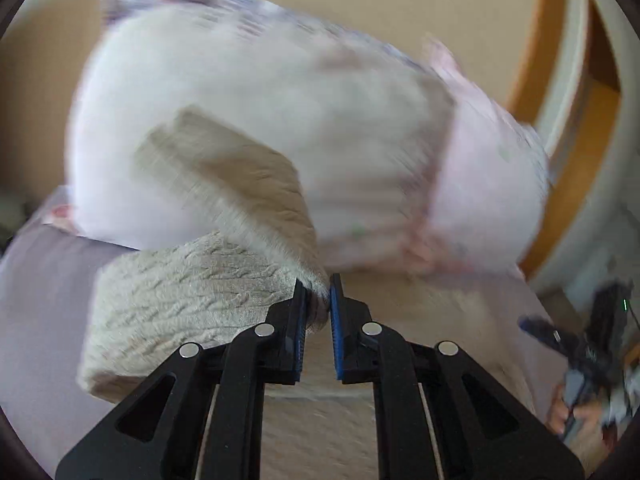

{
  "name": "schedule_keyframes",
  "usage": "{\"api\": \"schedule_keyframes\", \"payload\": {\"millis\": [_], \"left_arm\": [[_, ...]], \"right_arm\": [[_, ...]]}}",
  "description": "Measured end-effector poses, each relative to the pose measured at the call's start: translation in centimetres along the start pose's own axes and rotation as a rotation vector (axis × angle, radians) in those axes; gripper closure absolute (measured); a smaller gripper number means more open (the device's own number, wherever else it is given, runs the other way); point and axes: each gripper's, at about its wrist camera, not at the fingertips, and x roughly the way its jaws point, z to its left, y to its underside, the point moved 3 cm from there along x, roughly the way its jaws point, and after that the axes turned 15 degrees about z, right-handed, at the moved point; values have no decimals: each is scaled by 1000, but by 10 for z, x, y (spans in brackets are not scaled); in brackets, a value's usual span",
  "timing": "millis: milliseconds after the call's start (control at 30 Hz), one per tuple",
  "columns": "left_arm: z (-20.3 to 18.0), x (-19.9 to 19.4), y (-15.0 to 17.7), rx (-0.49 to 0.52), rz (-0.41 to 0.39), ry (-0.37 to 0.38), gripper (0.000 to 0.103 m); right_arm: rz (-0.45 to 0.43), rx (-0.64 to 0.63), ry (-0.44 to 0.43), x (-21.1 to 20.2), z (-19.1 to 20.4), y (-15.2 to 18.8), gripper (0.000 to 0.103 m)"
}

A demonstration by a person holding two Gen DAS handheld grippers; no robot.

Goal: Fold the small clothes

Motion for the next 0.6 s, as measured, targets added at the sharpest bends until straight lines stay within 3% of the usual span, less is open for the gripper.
{"api": "schedule_keyframes", "payload": {"millis": [67, 133, 200, 267, 333, 467, 533, 567, 600], "left_arm": [[-57, 56, 20, 136, 173, 59, 74], [-85, 84, 43, 211, 281, 77, 74], [-85, 77, 55, 209, 280, 117, 71], [-62, 50, 61, 153, 220, 124, 43], [-33, 19, 69, 83, 141, 97, 34], [31, -18, 93, -77, 121, -8, 30], [58, -24, 109, -151, 156, -38, 30], [68, -23, 116, -183, 175, -49, 30], [76, -24, 124, -210, 188, -55, 30]], "right_arm": [[47, 57, -12, 12, -13, -2, 27], [83, 112, -17, 19, -29, -2, 28], [99, 161, -11, 21, -44, -3, 34], [114, 196, 36, 25, -57, -6, 41], [129, 221, 65, 34, -66, -12, 47], [172, 235, 106, 64, -72, -25, 55], [210, 229, 127, 82, -70, -27, 68], [225, 211, 134, 91, -66, -27, 88], [221, 185, 145, 94, -61, -26, 94]]}}
